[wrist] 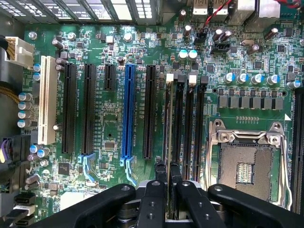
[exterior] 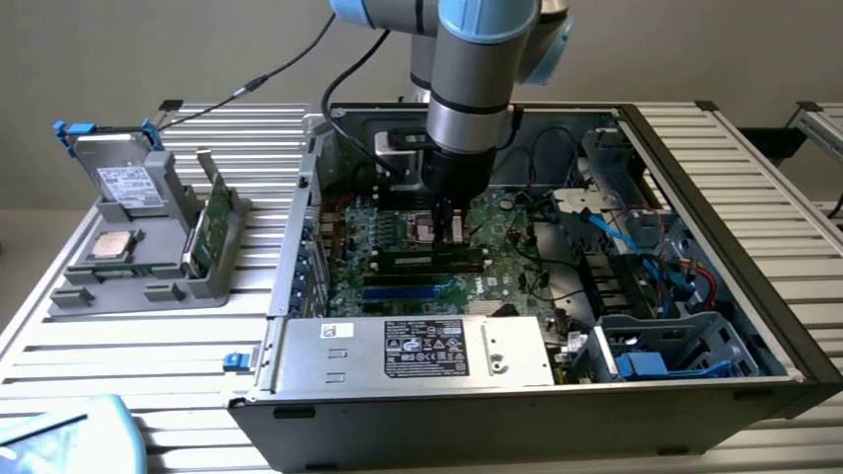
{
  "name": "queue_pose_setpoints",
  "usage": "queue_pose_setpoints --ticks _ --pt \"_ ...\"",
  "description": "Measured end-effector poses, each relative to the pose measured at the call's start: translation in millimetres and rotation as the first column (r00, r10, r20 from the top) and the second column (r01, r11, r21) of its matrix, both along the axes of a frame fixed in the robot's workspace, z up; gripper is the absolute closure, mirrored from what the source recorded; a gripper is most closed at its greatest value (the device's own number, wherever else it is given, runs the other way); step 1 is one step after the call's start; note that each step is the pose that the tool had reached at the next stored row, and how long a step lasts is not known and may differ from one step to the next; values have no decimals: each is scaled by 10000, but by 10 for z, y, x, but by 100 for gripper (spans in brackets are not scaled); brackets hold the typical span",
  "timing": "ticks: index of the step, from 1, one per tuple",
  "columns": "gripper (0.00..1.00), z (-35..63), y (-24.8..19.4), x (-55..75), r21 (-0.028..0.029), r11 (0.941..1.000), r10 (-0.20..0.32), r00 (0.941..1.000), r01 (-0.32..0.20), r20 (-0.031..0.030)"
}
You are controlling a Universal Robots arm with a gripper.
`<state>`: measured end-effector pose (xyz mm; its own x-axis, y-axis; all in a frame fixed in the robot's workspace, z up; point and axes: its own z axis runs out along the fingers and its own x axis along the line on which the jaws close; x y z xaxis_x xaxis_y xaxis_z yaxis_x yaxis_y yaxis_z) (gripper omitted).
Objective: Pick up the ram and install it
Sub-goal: 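Insert the ram into the slot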
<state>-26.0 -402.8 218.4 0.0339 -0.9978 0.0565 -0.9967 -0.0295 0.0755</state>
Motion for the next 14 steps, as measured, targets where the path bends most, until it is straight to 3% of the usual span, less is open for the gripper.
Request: queue_pose_setpoints --ticks 14 --pt "86 -13 0 3 -1 10000 0 10000 0 0"
